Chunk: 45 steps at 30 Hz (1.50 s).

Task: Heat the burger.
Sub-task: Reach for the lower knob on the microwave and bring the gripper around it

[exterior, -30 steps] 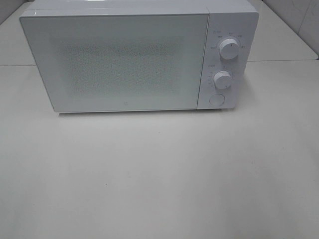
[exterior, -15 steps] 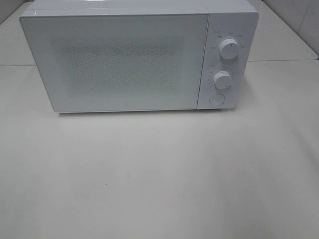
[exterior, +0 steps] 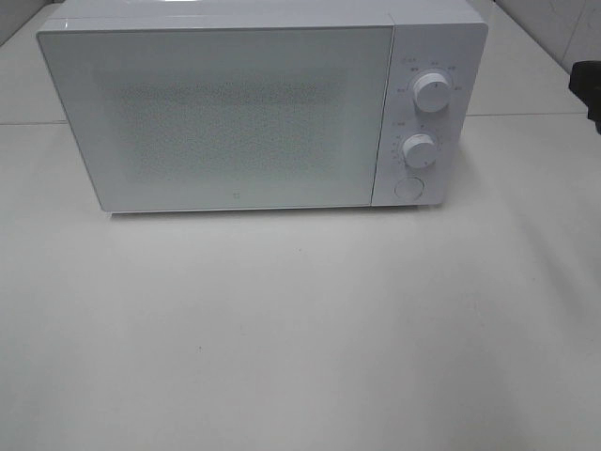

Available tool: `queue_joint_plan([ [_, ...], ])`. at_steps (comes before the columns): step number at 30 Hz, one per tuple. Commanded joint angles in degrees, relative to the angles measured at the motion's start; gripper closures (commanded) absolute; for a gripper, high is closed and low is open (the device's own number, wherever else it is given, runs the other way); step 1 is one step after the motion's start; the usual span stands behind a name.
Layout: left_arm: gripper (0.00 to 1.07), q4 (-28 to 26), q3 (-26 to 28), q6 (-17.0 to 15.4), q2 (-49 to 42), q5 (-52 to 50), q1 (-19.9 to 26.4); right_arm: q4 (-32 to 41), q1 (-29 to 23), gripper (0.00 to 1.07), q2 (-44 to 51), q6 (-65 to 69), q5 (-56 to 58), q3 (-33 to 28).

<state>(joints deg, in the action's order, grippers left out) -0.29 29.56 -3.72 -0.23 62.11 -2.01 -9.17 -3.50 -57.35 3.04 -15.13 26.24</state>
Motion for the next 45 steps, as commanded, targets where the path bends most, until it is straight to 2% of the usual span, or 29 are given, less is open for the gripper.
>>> queue_joint_plan([
  [1, 0.16, -0.5, 0.0, 0.1, -0.7, -1.0, 0.2, 0.8, 0.2, 0.31, -1.4, -0.3, -6.9, -2.3],
  [7, 0.16, -0.5, 0.0, 0.1, -0.7, -1.0, 0.2, 3.3, 0.2, 0.31, -2.8, -2.0, -11.3, -4.9],
  [9, 0.16, -0.5, 0.0, 0.1, -0.7, -1.0, 0.2, 6.0, 0.2, 0.31, -4.2, -3.8, -17.4, -7.7],
  [21, 0.16, -0.5, 0.0, 0.2, -0.7, -1.0, 0.2, 7.4, 0.2, 0.31, -6.4, -3.9, -31.1, -13.9],
  [33, 0.16, -0.5, 0.0, 0.2, -0.7, -1.0, 0.2, 10.5, 0.2, 0.31, -6.8, -5.0, -32.8, -15.1],
  [42, 0.16, -0.5, 0.0, 0.2, -0.6, -1.0, 0.2, 11.3, -0.8, 0.31, -17.2, -5.2, -39.5, -15.8],
  [44, 0.16, -0.5, 0.0, 0.2, -0.6, -1.0, 0.2, 15.2, -4.2, 0.31, -19.8, -9.3, -42.0, -15.8],
  [45, 0.16, -0.5, 0.0, 0.2, -0.6, -1.0, 0.2, 15.2, -4.2, 0.31, -19.8, -9.3, -42.0, -15.8],
])
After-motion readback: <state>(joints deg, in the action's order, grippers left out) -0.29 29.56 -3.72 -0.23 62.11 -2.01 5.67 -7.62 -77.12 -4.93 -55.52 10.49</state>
